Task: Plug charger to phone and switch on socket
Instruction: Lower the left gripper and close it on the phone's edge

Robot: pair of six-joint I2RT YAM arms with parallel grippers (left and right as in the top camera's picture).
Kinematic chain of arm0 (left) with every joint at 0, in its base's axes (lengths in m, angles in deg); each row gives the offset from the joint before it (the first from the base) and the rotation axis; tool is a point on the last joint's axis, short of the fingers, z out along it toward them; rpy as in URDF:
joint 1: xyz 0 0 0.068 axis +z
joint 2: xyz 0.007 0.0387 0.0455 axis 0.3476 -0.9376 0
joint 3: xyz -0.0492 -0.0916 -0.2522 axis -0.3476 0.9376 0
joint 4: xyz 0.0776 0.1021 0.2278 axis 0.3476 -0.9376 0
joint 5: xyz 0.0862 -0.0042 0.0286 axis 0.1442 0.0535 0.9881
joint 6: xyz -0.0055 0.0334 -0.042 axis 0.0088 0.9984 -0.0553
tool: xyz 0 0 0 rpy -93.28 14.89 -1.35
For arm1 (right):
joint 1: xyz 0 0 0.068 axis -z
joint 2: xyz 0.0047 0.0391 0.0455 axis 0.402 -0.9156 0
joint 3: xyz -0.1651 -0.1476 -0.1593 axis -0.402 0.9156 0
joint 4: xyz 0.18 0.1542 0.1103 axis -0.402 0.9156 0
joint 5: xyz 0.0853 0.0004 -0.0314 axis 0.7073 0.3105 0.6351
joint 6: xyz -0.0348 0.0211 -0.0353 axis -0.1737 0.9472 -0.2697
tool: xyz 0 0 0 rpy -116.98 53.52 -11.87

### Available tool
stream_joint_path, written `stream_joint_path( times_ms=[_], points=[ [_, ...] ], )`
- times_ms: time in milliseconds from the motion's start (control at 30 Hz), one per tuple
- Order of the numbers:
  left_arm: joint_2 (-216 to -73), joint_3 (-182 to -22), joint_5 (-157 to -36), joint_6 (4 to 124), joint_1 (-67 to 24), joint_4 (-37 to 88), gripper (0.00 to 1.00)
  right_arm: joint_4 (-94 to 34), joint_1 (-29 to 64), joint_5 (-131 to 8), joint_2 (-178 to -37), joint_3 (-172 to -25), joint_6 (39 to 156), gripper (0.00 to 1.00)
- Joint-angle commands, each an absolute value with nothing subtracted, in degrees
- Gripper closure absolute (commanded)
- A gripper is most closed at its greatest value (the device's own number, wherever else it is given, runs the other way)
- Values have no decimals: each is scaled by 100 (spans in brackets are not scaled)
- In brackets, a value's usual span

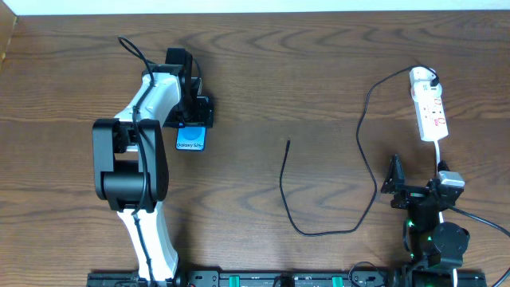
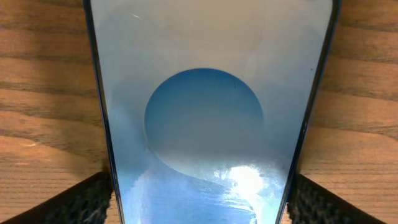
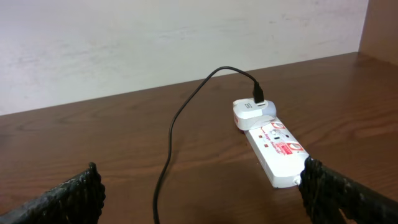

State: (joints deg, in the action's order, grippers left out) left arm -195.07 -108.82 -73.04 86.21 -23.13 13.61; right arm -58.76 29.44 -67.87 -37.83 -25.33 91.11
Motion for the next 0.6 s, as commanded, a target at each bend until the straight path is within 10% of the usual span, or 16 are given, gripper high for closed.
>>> stream_joint_path(
  times_ms=[0,567],
  points=[
    [-19704,-10845,-7296,8612,-2300,1328,16,-5850,2927,-6796,-3750,-2526,9129,1],
    [-19706,-10845,-7296,8614,-2300,1328,19,-5850,2927,-6796,-3750,-2526,9129,1]
  ],
)
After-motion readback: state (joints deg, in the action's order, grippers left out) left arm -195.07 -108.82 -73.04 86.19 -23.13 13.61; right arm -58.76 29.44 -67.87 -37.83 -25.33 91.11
